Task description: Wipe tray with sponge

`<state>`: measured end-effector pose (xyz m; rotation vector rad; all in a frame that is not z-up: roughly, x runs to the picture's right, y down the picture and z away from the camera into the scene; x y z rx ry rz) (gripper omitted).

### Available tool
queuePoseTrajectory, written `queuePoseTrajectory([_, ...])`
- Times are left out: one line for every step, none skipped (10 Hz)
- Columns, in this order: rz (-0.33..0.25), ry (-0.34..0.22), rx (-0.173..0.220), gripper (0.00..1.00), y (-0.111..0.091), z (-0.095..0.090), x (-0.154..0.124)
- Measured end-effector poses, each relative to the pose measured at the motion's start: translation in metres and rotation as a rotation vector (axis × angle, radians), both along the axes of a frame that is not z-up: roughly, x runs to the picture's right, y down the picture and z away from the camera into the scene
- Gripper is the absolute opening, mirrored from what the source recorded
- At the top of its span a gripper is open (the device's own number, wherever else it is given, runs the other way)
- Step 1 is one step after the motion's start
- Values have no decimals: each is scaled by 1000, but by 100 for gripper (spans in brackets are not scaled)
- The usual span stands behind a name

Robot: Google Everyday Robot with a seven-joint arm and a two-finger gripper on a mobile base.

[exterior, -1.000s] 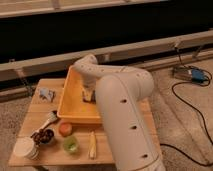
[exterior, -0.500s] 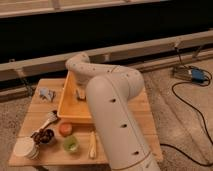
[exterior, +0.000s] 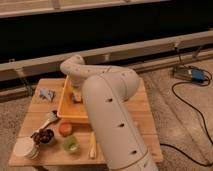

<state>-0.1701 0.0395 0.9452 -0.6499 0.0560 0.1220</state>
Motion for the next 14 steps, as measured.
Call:
queuePoseTrajectory([-5, -6, -9, 0, 9, -5, 0])
queuePoseTrajectory([-10, -8, -24, 0, 21, -11, 5])
queuePoseTrajectory([-14, -6, -32, 0, 28, -15, 13])
queuePoseTrajectory([-13, 2, -39, 0, 34, -19, 24])
queuePoseTrajectory([-12, 16, -48, 0, 41, -22, 38])
queuePoseTrajectory([-6, 34, -55, 0, 45, -25, 54])
queuePoseTrajectory([2, 51, -61, 0, 48, -25, 66])
queuePoseTrajectory([13, 74, -64, 0, 48, -23, 76])
queuePoseTrajectory([30, 98, -65, 0, 45, -18, 85])
queuePoseTrajectory([43, 117, -62, 0, 41, -14, 93])
queuePoseTrajectory([55, 136, -60, 0, 35, -9, 101])
queuePoseTrajectory([71, 162, -57, 0, 27, -1, 112])
queuePoseTrajectory([77, 176, -55, 0, 24, 2, 117])
queuePoseTrajectory([84, 185, -52, 0, 20, 6, 120])
